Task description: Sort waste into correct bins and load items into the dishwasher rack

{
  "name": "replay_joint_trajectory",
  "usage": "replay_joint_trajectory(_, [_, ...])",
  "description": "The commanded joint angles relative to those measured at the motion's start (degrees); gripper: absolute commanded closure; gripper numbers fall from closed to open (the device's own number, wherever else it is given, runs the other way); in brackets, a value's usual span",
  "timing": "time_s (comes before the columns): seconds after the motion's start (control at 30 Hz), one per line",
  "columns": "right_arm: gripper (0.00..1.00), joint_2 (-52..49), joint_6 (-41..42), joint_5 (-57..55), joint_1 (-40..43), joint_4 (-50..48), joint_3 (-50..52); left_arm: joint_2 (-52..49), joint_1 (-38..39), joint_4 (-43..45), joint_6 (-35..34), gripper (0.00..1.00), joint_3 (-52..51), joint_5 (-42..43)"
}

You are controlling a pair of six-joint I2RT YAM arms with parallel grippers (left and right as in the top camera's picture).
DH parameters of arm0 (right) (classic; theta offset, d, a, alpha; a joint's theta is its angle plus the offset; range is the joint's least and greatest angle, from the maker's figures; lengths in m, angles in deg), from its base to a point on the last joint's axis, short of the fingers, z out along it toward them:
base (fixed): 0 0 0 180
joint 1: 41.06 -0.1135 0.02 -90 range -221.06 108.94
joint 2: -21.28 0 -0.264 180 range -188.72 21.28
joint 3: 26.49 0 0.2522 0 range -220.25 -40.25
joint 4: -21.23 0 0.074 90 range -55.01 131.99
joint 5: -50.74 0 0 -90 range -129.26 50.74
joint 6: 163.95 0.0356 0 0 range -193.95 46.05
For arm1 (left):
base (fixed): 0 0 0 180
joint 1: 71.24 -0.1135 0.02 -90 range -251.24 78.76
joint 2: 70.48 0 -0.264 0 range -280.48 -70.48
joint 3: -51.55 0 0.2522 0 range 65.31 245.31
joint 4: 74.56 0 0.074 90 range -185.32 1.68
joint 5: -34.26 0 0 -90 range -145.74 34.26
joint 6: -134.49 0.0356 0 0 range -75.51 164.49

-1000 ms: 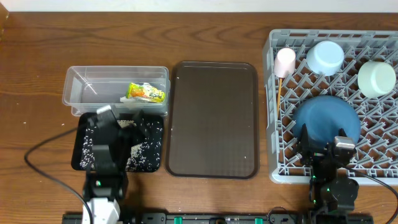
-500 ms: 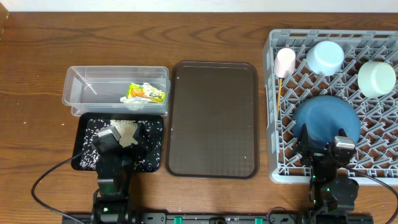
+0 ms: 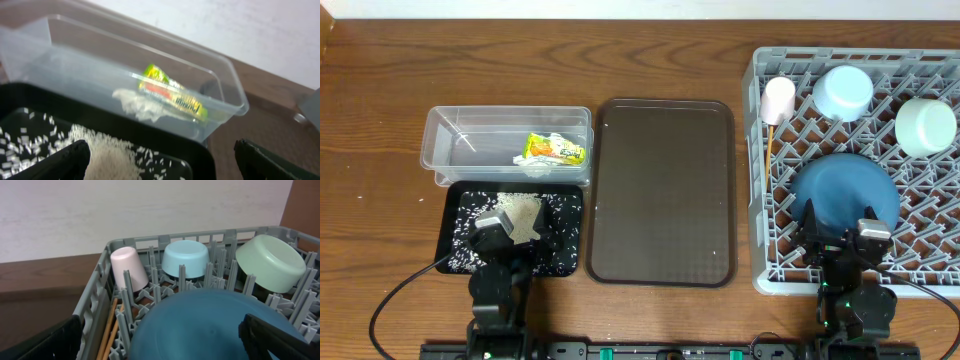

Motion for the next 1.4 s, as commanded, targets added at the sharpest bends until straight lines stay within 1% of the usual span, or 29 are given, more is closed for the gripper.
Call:
replay_joint_trajectory(0.0, [0.01, 0.31, 0.48, -0.02, 0.55, 0.20, 0.11, 2.54, 0.11, -2.69, 4.48, 0.05, -0.61, -1.20])
replay_joint_trajectory(0.3, [0.01, 0.31, 0.48, -0.02, 0.55, 0.20, 0.11, 9.40, 0.13, -2.69, 12.11, 0.05, -0.61, -1.25])
replay_joint_trajectory(1.37, [0.01, 0.31, 0.48, -0.02, 0.55, 0.20, 0.11, 9.01, 0.15, -2.71, 12.07, 0.05, -0.61, -1.81])
